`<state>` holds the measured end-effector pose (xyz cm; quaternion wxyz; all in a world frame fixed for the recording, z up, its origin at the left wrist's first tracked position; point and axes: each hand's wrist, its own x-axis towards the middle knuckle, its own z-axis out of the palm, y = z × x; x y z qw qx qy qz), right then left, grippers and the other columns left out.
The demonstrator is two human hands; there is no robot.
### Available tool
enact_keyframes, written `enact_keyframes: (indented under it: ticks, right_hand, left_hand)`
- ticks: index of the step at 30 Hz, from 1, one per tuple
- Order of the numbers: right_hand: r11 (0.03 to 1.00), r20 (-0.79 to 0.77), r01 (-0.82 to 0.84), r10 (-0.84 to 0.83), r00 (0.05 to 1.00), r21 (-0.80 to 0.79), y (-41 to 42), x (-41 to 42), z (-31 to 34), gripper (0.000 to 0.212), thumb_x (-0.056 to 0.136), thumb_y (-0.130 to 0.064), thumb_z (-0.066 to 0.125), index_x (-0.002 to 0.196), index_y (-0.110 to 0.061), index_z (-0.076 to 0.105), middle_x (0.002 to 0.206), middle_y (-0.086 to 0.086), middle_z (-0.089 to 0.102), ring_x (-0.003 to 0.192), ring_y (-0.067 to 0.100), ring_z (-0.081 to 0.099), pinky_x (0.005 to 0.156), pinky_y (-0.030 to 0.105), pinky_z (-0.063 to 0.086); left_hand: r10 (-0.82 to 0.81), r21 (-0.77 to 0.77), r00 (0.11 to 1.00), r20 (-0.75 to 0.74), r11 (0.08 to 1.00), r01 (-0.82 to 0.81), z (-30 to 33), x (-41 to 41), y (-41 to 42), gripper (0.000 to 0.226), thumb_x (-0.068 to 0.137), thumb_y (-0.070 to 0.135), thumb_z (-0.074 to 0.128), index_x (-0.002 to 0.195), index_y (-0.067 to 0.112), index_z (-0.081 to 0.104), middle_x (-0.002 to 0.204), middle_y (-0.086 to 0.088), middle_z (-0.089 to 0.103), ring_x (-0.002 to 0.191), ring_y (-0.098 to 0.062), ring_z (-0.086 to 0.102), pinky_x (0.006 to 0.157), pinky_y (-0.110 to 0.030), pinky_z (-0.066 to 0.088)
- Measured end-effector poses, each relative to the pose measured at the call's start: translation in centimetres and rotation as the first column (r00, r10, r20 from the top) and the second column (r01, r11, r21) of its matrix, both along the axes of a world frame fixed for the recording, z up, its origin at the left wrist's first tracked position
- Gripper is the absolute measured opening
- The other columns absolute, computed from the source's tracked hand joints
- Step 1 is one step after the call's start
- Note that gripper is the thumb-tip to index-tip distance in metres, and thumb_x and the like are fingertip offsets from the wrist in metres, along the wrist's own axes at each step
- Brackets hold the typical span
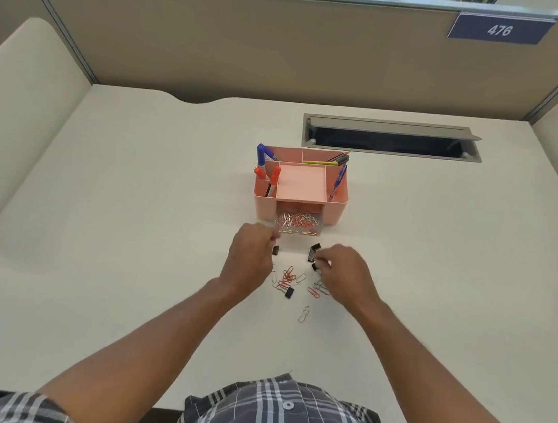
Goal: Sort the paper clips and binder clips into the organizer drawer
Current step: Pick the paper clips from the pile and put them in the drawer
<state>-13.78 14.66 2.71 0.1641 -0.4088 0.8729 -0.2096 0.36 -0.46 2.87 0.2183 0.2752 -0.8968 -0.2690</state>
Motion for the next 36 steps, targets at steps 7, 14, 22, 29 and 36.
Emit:
enact_keyframes:
  ticks: [7, 14, 22, 29, 36]
  right_hand:
    - [0.967, -0.108, 0.071, -0.046, 0.993, 0.243, 3.1, 4.0, -2.6, 0.023, 0.095, -0.032, 0.052, 0.099, -0.013, 0.065, 0.1, 0.006, 0.06, 0.101, 0.029, 0.055, 0.071, 0.035, 0.048]
    - [0.984, -0.062, 0.088, -0.079, 0.995, 0.158, 2.3, 5.9, -3.7, 0.021, 0.098, -0.023, 0.049, 0.103, -0.011, 0.064, 0.107, 0.008, 0.06, 0.102, 0.028, 0.053, 0.078, 0.038, 0.049]
    - [0.988, 0.007, 0.031, -0.033, 0.999, 0.148, 1.8, 5.6, -3.7, 0.016, 0.094, -0.018, 0.048, 0.093, -0.009, 0.061, 0.1, 0.008, 0.061, 0.094, 0.027, 0.054, 0.077, 0.038, 0.046]
    - [0.996, 0.083, 0.082, -0.085, 0.993, 0.04, 1.8, 4.7, -2.9, 0.012, 0.094, -0.02, 0.052, 0.089, -0.015, 0.063, 0.087, 0.002, 0.065, 0.083, 0.023, 0.059, 0.071, 0.034, 0.047]
    - [0.961, 0.059, 0.094, -0.081, 0.995, -0.259, -1.2, 1.6, 1.5, 0.016, 0.095, -0.02, 0.057, 0.099, -0.016, 0.072, 0.09, 0.004, 0.067, 0.084, 0.022, 0.062, 0.075, 0.036, 0.051]
  left_hand:
    - [-0.128, -0.015, 0.958, 0.257, 0.991, 0.136, -4.3, 3.5, 2.5, 0.021, 0.088, 0.005, 0.059, 0.106, 0.007, 0.069, 0.094, -0.01, 0.062, 0.087, -0.032, 0.055, 0.076, -0.04, 0.049]
    - [-0.155, -0.025, 0.918, 0.364, 0.984, 0.176, -4.4, 3.0, 2.7, 0.017, 0.09, 0.008, 0.054, 0.1, 0.009, 0.067, 0.097, -0.007, 0.057, 0.094, -0.028, 0.052, 0.079, -0.042, 0.047]
    - [-0.171, 0.042, 0.899, 0.404, 0.985, 0.168, -4.2, 2.8, 2.6, 0.01, 0.092, 0.017, 0.055, 0.094, 0.011, 0.063, 0.099, -0.005, 0.057, 0.098, -0.025, 0.051, 0.084, -0.039, 0.046]
    - [-0.172, 0.145, 0.919, 0.355, 0.981, 0.128, -3.8, 3.0, 2.7, 0.011, 0.09, 0.012, 0.05, 0.08, 0.014, 0.054, 0.082, -0.002, 0.058, 0.079, -0.022, 0.051, 0.069, -0.033, 0.043]
    - [-0.029, 0.155, 0.999, 0.036, 0.988, 0.023, -0.5, 0.4, 1.3, 0.008, 0.087, 0.005, 0.056, 0.083, 0.011, 0.057, 0.079, -0.002, 0.06, 0.073, -0.02, 0.054, 0.066, -0.035, 0.048]
